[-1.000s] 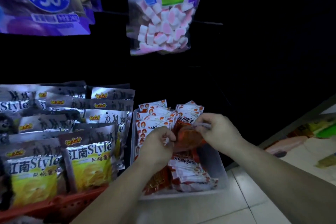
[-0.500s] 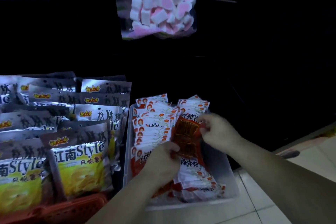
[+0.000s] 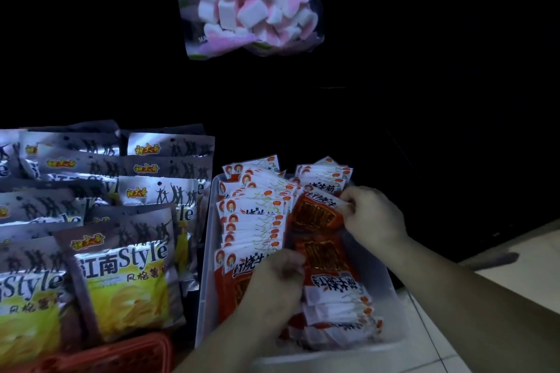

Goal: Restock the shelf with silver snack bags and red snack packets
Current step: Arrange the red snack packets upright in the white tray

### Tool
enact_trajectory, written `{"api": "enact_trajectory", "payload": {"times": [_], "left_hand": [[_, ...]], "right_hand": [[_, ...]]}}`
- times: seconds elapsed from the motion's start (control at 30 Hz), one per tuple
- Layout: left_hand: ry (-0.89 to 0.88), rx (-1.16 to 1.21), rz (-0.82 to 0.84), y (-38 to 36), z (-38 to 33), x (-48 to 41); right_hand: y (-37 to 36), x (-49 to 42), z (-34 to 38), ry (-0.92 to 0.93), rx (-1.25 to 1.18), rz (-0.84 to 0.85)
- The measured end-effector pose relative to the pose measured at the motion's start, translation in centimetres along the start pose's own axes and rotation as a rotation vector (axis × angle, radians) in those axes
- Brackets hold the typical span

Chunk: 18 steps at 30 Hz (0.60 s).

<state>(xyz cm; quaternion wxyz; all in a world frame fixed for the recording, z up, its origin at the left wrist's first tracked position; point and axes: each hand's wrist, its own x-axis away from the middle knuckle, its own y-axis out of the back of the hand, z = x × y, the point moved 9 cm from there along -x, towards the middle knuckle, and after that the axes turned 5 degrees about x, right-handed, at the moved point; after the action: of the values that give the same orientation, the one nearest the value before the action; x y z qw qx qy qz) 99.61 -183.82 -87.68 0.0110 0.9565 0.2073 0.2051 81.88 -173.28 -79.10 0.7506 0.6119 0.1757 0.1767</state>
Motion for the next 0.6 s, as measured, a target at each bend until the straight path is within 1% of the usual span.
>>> {"api": "enact_trajectory", "payload": {"times": [0.07, 0.13, 0.2, 0.33, 0.43, 0.5, 0.57, 0.6], "left_hand": [[-0.015, -0.067, 0.020, 0.6, -0.4, -0.2], [-0.025, -0.104, 0.050, 0.8, -0.7, -0.3], [-0.033, -0.114, 0.060, 1.0, -1.0, -0.2], [-0.022, -0.093, 0.028, 1.5, -1.8, 0.4], [-0.015, -0.097, 0.006, 1.8, -2.1, 0.6], [-0.011, -0.122, 0.047, 1.5, -1.9, 0.5], [-0.005, -0.171, 0.111, 0.8, -1.3, 0.5], [-0.007, -0.190, 0.113, 0.7, -1.1, 0.4]], "right_hand": [[0.9, 0.4, 0.0, 0.005, 0.005, -0.016], [2.4, 0.9, 0.5, 0.048, 0.047, -0.060], [4.4, 1.1, 0.9, 0.059, 0.072, -0.113], [6.6, 1.4, 1.4, 0.063, 0.093, -0.122], [5.2, 1.8, 1.7, 0.077, 0.053, -0.052], [3.4, 1.9, 1.7, 0.083, 0.020, -0.018], [2.6, 1.7, 1.0, 0.046, -0.058, -0.032], [2.7, 1.6, 0.7, 0.034, -0.084, -0.063]]}}
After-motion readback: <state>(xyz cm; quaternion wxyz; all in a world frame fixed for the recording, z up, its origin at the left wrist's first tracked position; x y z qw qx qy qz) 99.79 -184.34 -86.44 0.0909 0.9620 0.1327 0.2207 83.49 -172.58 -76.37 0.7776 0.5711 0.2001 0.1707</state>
